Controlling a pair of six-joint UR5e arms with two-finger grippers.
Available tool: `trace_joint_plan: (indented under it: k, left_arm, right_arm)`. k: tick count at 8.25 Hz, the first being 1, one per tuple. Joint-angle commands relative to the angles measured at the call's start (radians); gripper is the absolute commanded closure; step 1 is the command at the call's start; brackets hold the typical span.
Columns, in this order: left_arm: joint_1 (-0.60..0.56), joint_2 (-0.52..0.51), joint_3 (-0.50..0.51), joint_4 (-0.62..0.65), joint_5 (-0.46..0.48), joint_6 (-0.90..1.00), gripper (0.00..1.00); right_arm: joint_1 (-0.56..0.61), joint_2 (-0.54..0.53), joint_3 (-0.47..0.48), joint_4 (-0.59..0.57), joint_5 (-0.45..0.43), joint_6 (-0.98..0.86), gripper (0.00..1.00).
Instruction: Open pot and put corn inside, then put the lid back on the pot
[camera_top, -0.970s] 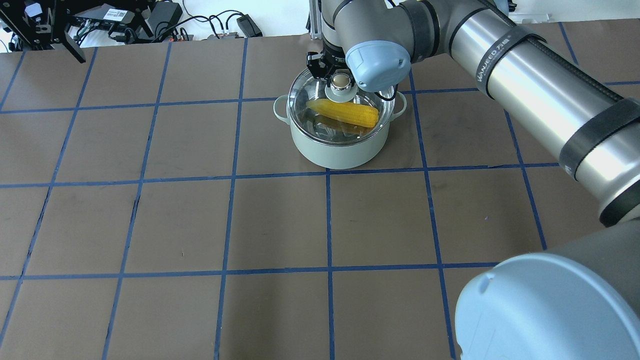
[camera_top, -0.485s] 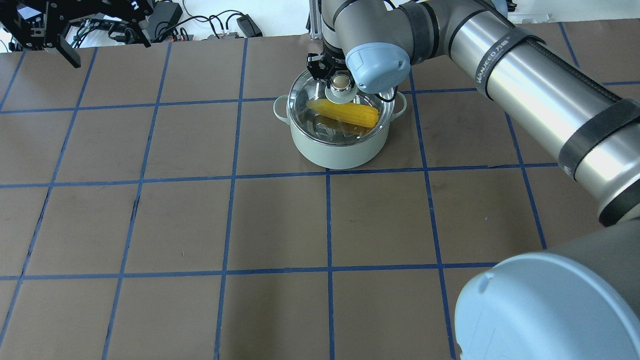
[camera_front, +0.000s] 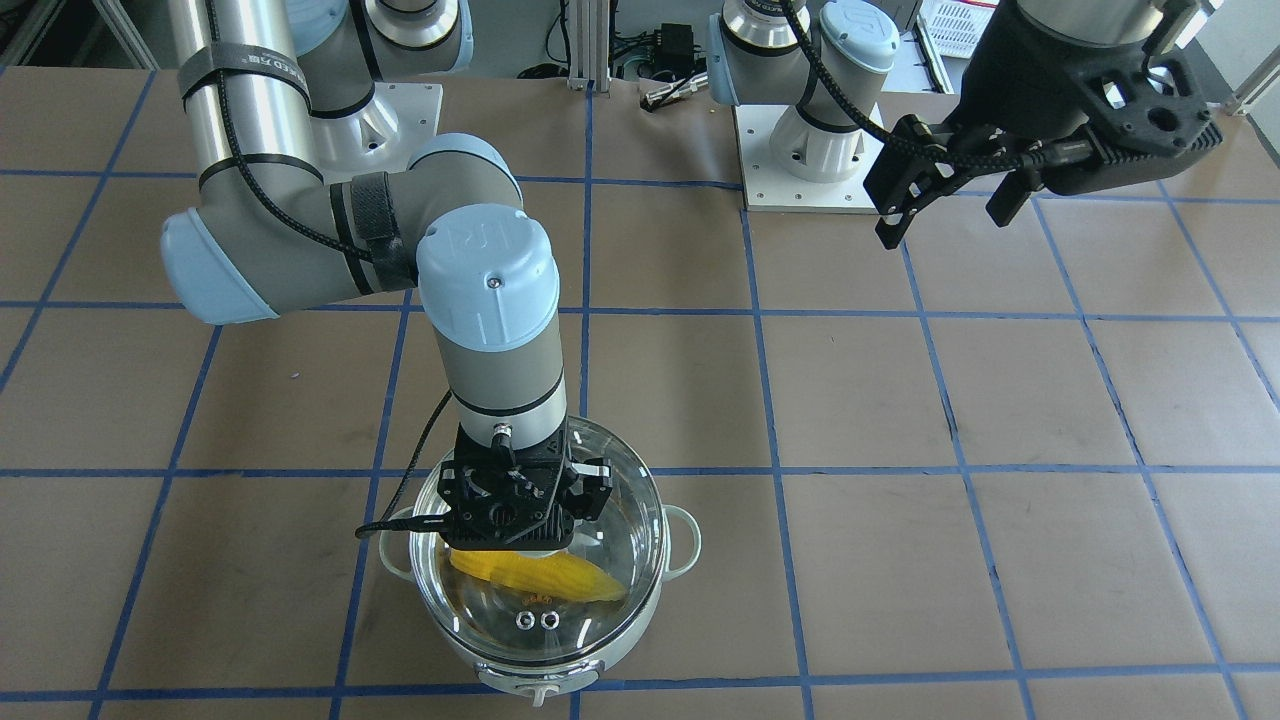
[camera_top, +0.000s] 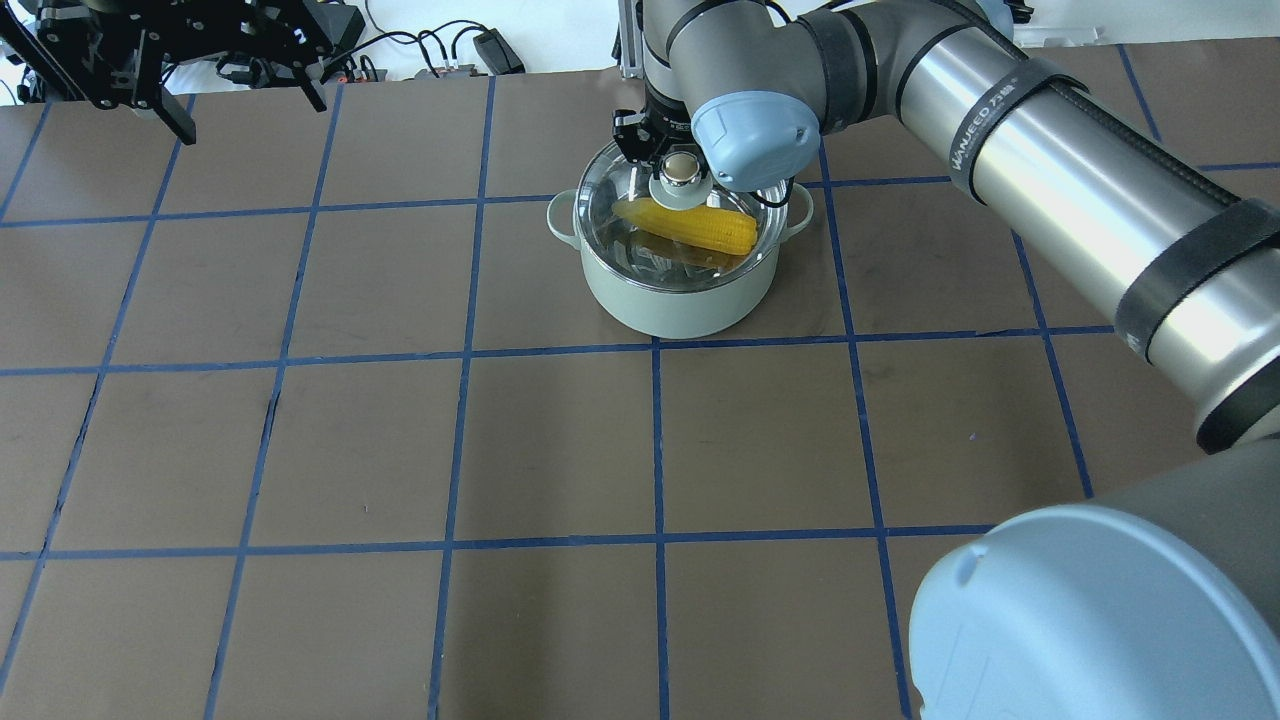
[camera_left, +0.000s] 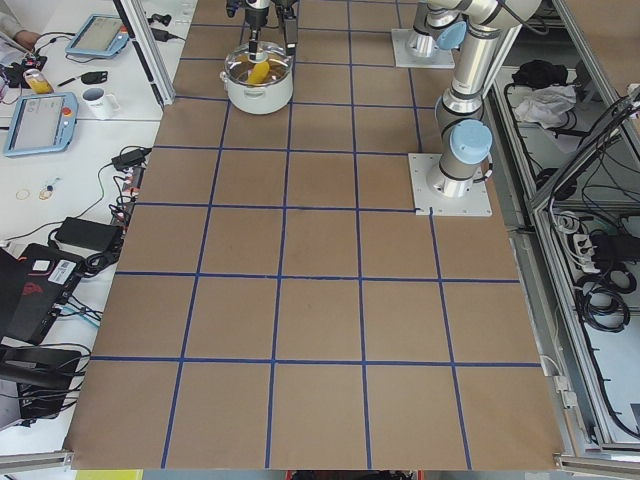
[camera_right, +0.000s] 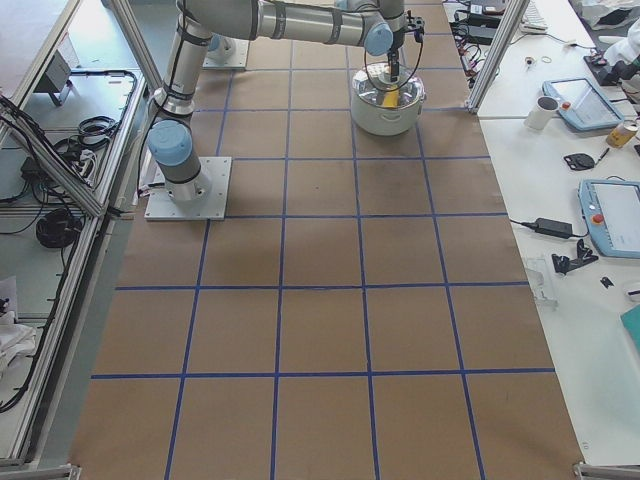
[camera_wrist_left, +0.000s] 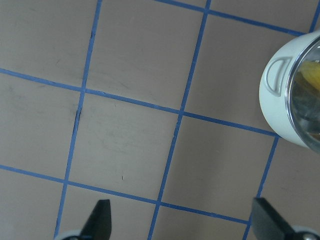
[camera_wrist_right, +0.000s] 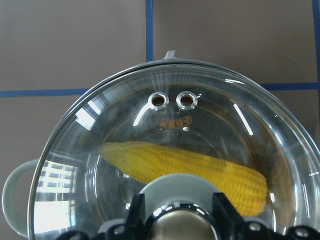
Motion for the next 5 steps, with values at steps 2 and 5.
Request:
trace_joint_plan:
  k: [2,5]
  left_arm:
    - [-0.001,0.041,-0.144,0.073,0.0,0.058,0.0]
    - [-0.001,0.093,-0.244,0.155,0.002,0.089,0.0]
  right_arm:
    - [0.0,0.0,0.011,-0.013,0.0,0.0,0.83]
    - [0.0,-0.006,0.009,-0.024,-0.007,-0.001,0.83]
